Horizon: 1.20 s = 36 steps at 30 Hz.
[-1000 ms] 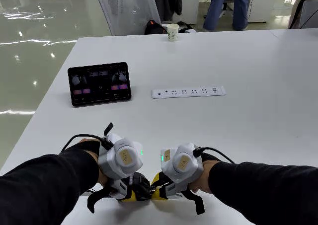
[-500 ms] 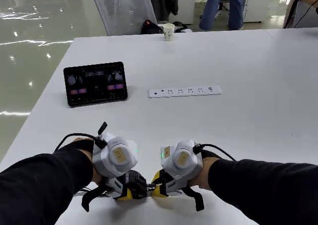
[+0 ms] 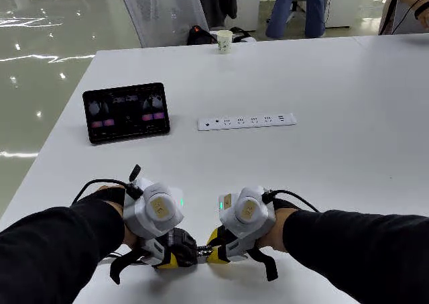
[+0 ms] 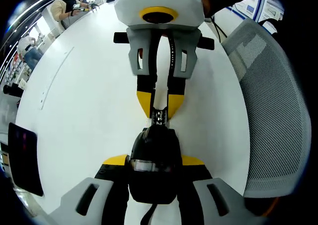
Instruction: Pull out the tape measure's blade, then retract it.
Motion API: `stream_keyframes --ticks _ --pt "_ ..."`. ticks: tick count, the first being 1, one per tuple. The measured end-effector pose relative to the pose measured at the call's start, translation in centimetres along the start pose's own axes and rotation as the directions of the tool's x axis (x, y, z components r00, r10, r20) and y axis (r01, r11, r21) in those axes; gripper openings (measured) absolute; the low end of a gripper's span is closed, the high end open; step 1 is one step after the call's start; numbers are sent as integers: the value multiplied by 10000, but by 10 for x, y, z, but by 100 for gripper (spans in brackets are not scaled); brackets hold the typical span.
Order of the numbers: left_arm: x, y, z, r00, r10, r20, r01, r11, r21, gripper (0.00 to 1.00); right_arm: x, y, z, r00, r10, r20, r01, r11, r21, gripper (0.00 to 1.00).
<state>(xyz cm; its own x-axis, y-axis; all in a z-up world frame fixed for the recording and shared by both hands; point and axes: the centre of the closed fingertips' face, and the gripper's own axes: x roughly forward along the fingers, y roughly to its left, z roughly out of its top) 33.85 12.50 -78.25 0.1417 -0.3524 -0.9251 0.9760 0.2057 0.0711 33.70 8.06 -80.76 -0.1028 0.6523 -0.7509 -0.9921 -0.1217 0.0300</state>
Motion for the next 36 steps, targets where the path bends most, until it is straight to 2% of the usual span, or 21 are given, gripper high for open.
stream_keyframes --ticks 36 --pt "0 0 1 9999 45 113 -44 10000 -74 31 -21 1 -24 9997 -106 -204 113 9994 332 10"
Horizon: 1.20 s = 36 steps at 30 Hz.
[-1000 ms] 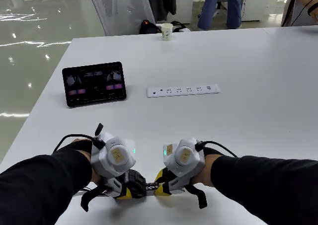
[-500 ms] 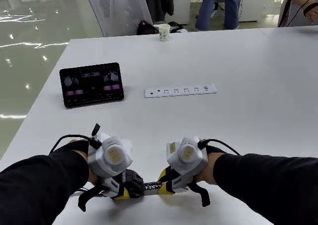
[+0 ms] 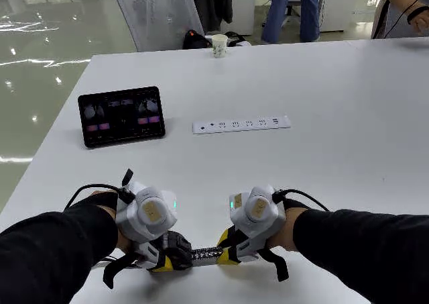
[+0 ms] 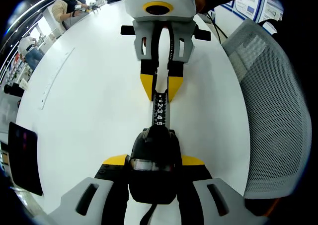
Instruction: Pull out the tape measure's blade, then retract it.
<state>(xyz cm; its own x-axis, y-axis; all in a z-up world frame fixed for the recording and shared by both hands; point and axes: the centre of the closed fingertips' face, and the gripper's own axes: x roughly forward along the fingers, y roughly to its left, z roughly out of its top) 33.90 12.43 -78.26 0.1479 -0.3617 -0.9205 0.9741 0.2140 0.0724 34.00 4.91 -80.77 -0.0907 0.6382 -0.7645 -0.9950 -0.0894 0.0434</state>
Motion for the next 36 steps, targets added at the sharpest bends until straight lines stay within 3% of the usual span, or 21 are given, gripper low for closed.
stream_keyframes --ticks 36 --pt "1 0 1 9999 65 89 -65 10000 -10 31 -17 -2 -22 9995 -142 -269 139 9999 -101 10"
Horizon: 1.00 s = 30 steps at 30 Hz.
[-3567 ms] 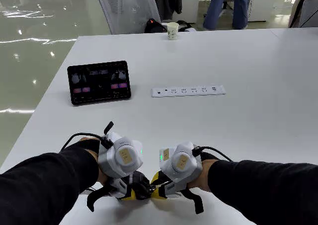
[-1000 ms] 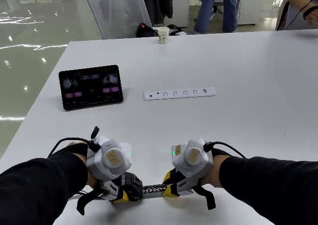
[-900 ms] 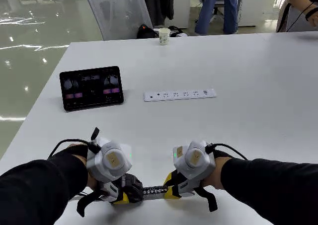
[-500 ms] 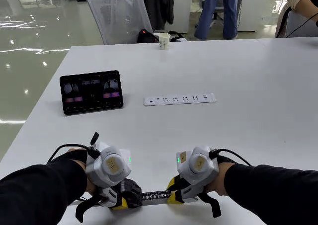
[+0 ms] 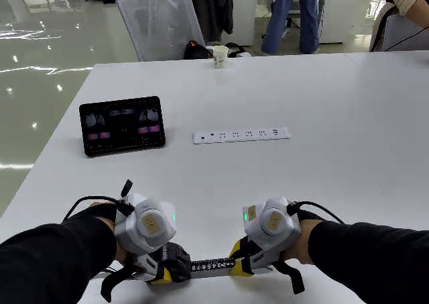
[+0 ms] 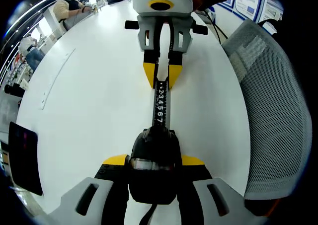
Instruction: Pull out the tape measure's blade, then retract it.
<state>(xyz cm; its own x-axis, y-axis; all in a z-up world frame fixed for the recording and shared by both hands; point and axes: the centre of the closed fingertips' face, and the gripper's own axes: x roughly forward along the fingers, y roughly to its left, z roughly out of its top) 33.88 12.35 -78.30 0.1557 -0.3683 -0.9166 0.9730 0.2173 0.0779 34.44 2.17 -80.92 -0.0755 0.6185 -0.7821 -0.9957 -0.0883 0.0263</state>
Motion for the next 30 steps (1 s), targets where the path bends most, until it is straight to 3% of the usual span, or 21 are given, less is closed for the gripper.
stream_keyframes --ticks 30 --pt "0 0 0 10000 23 62 -23 10000 -10 31 -16 -1 -20 10000 88 2 -88 9992 391 10"
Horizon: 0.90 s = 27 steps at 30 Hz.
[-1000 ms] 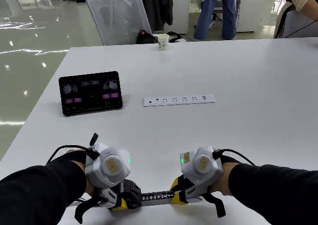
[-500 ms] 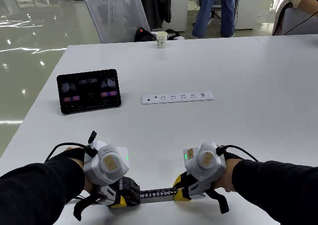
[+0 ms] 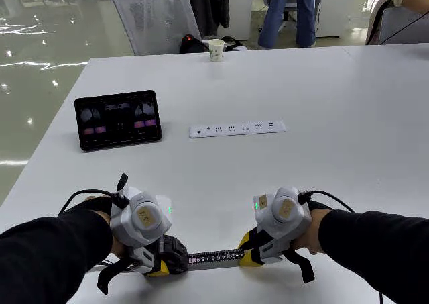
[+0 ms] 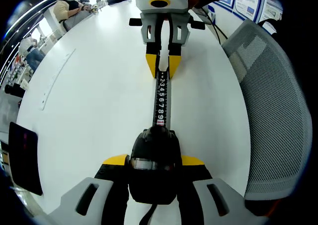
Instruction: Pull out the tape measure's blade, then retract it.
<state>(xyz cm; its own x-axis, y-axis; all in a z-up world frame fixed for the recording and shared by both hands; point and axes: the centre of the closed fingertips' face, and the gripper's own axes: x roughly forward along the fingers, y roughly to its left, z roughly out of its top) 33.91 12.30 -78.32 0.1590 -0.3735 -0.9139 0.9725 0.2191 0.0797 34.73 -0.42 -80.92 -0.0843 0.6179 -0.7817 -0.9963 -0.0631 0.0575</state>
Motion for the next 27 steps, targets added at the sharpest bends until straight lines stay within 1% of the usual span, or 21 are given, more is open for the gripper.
stream_keyframes --ticks 10,18,27 --pt "0 0 0 10000 16 0 -16 10000 -25 31 -5 -1 -6 10000 12 -46 -12 10000 28 10" --pt "0 0 0 10000 54 11 -54 10000 -61 31 -10 -2 -10 9999 -78 -114 77 9999 -75 10" --pt "0 -1 0 10000 65 5 -65 9999 -76 31 -14 -3 -16 9998 -115 -151 115 9999 -19 10"
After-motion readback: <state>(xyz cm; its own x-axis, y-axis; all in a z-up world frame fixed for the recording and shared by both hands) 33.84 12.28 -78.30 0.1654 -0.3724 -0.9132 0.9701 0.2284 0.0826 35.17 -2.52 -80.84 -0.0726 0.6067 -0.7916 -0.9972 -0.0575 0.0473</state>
